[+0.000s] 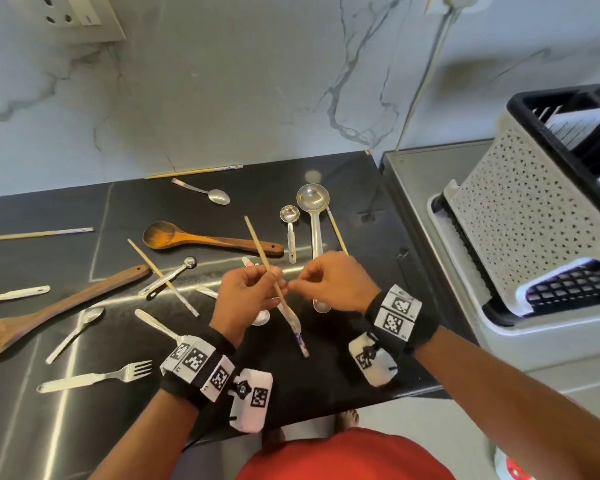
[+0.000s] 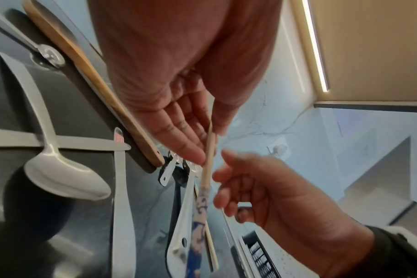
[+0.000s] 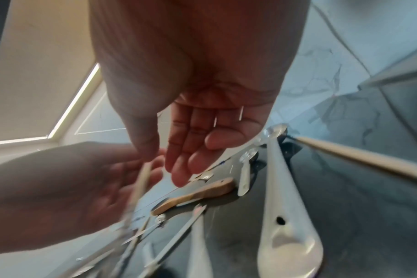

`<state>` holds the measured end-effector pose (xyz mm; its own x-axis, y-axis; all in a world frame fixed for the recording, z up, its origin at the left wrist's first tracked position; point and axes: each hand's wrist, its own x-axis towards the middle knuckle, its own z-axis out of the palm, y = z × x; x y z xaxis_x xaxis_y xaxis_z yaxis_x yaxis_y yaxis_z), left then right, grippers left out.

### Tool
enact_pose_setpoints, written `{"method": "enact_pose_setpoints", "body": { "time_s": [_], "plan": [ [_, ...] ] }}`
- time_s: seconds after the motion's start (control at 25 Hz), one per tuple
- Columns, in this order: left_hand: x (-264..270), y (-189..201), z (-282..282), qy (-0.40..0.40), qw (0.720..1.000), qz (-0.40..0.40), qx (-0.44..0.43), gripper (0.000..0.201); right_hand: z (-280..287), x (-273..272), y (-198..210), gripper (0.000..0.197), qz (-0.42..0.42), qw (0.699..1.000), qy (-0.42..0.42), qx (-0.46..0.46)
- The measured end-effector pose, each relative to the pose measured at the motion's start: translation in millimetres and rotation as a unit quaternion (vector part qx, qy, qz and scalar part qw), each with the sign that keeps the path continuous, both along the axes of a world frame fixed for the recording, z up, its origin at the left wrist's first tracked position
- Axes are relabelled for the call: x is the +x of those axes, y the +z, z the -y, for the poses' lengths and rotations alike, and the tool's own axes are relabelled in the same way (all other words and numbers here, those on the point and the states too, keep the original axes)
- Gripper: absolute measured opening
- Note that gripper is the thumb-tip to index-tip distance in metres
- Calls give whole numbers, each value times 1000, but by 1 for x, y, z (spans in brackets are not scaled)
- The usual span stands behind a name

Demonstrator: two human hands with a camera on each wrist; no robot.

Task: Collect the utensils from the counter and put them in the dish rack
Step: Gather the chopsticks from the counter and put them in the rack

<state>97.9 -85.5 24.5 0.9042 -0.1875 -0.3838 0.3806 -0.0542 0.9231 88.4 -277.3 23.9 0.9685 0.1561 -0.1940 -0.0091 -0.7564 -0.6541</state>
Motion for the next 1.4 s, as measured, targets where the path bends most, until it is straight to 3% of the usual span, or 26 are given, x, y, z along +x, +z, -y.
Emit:
{"method": "enact_pose_setpoints", "body": {
  "time_s": [0.12, 0.2, 0.44, 0.64, 0.8, 0.92, 1.16, 1.32, 1.4],
  "plan": [
    [0, -1, 2, 64, 998, -15, -6, 19, 50, 32, -13, 32, 1, 980, -107, -169],
    [-4, -3, 3, 86, 996, -27, -9, 22, 71, 48, -23, 34, -42, 962, -154, -222],
    [-19, -13, 23, 115, 992, -45, -11, 24, 83, 61, -40, 33, -84, 965, -133, -208],
    [-15, -16, 34, 99, 995, -19, 26, 22, 132, 31, -24, 31, -63, 967, -141, -201],
    [-10, -10, 48, 51, 996, 27, 70, 14, 169, -8, 1, 13, -4, 974, -143, -177],
    [-6, -4, 60, -2, 991, 97, 97, 12, 178, -26, 25, 11, 43, 992, -70, -97],
    [0, 16, 81, -144, 942, 251, 171, 16, 170, -27, 79, 8, 75, 994, 83, -6],
    [-11, 23, 89, -246, 920, 253, 168, 16, 144, -5, 86, 13, 62, 989, 117, 65],
    [-17, 24, 83, -253, 921, 245, 166, 16, 132, 6, 84, 21, 46, 988, 125, 81]
  ]
}}
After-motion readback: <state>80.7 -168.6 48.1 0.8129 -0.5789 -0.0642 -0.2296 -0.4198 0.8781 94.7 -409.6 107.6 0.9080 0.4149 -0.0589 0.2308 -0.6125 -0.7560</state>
